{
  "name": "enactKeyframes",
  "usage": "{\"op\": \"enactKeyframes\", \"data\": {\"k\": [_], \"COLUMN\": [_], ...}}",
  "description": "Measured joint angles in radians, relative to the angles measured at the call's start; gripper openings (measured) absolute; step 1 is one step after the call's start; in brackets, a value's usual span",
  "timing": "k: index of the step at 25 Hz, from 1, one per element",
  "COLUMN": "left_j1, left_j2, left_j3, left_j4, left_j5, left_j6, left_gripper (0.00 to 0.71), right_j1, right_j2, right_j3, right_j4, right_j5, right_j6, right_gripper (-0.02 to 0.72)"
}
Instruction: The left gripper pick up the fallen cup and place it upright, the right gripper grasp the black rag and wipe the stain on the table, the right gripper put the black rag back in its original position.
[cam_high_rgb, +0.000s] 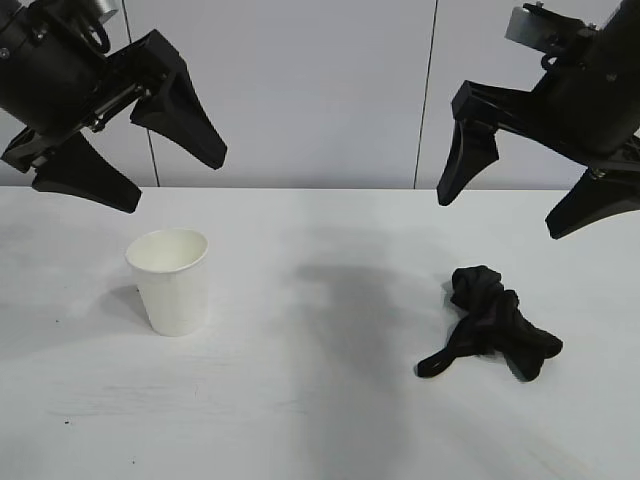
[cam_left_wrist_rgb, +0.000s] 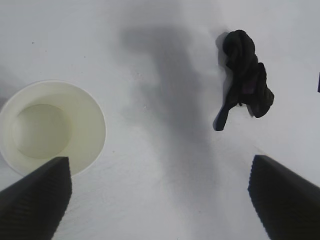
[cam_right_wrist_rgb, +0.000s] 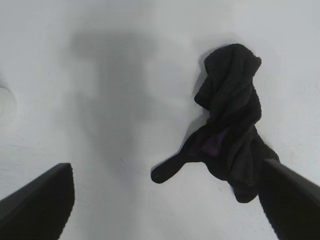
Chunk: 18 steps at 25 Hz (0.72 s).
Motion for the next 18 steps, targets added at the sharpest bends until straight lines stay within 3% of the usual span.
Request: {"op": "enactKeyframes", "data": {"k": [18], "left_j1": [0.0], "left_j2": [0.0], "left_j3": [0.0], "left_j4": [0.0], "left_j5": [-0.001], "left_j6": [-0.001], "left_gripper": [0.694], "right_j1": [0.0], "right_j2": [0.0], "right_j3": [-0.007], "right_j4": [-0.02], "right_j5": [0.0], "right_j6": [0.02], "right_gripper": [0.694]}}
